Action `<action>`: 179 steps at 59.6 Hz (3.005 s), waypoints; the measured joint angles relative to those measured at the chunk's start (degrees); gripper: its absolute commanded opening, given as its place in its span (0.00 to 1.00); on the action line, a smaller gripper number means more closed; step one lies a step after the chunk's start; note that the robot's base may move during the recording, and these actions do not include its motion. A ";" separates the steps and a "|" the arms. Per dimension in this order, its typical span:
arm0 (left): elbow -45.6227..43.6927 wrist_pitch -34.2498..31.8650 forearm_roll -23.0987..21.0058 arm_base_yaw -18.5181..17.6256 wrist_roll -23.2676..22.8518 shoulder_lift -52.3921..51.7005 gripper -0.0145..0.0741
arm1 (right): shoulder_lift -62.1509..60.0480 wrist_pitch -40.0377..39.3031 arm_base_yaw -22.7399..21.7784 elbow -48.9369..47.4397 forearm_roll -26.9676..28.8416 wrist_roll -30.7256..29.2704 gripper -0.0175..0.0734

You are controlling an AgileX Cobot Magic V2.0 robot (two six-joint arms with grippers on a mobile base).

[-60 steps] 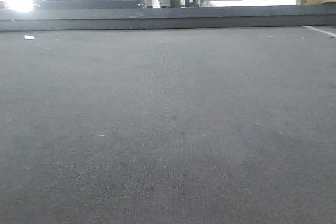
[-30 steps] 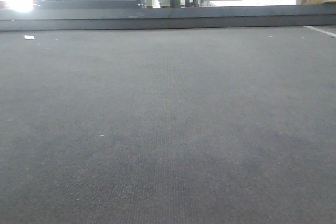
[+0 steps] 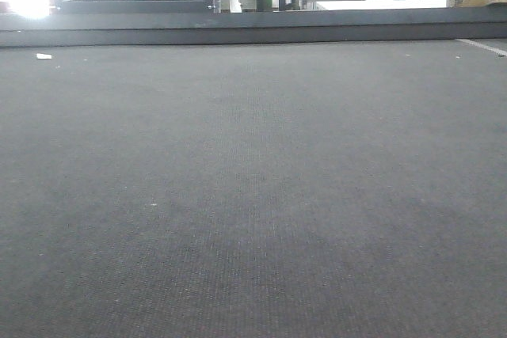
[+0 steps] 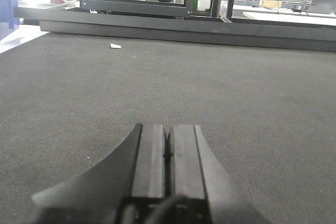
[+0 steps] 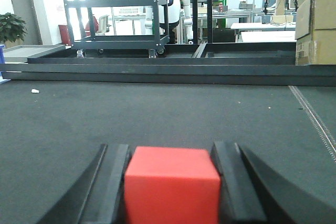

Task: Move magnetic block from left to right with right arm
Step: 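Hold the red cube raised in the right gripper, then drive the base across the room carrying the cube in the right gripper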

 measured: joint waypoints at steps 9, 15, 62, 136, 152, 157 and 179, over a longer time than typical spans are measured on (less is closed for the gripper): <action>0.00 0.00 0.00 0.00 0.00 0.00 0.03 | 0.00 0.00 0.00 0.00 0.00 0.00 0.36; 0.00 0.00 0.00 0.00 0.00 0.00 0.03 | 0.00 0.00 0.00 0.00 0.00 0.00 0.36; 0.00 0.00 0.00 0.00 0.00 0.00 0.03 | 0.00 0.00 0.00 0.00 0.00 0.00 0.36; 0.00 0.00 0.00 0.00 0.00 0.00 0.03 | 0.00 0.00 0.00 0.00 0.00 -0.10 0.36; 0.00 0.00 0.00 0.00 0.00 0.00 0.03 | 0.00 0.00 0.00 0.00 0.00 -0.10 0.36; 0.00 0.00 0.00 0.00 0.00 0.00 0.03 | 0.00 0.00 0.00 0.00 0.00 -0.10 0.36; 0.00 0.00 0.00 0.00 0.00 0.00 0.03 | 0.00 -0.04 -0.13 0.00 0.00 -0.10 0.36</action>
